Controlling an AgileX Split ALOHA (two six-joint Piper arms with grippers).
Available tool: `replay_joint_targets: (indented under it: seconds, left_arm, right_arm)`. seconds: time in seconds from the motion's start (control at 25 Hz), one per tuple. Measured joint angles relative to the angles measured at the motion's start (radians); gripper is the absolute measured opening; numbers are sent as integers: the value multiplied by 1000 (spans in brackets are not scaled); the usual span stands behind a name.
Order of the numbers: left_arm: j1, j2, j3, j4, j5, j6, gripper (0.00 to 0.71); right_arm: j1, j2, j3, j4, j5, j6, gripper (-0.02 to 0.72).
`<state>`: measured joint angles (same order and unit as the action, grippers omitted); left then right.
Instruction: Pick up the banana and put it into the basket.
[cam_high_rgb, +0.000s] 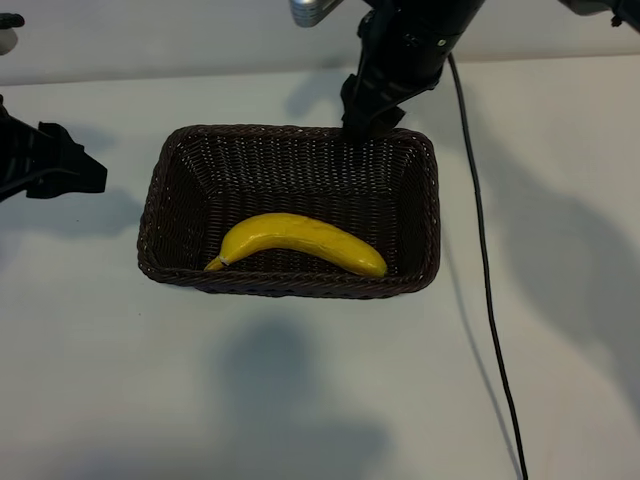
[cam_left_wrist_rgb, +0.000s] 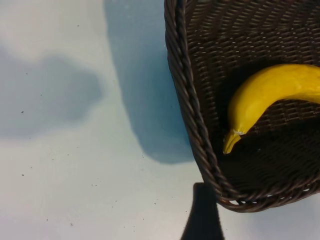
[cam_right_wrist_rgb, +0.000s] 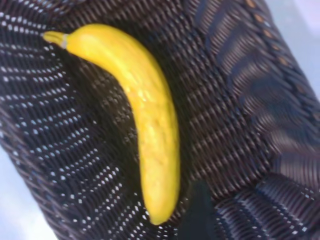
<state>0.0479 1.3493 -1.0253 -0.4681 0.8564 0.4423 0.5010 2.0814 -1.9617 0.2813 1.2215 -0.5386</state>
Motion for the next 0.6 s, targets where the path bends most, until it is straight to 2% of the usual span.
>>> replay_joint_targets:
  seconds: [0.32,0.6]
  left_arm:
    - [0,0,0,0,0,1,586]
    - [0,0,0,0,-5,2,586]
  right_arm:
    - [-17,-46,0,-6,0,12,595]
    - [-21,-112,1,-31,1,82,595]
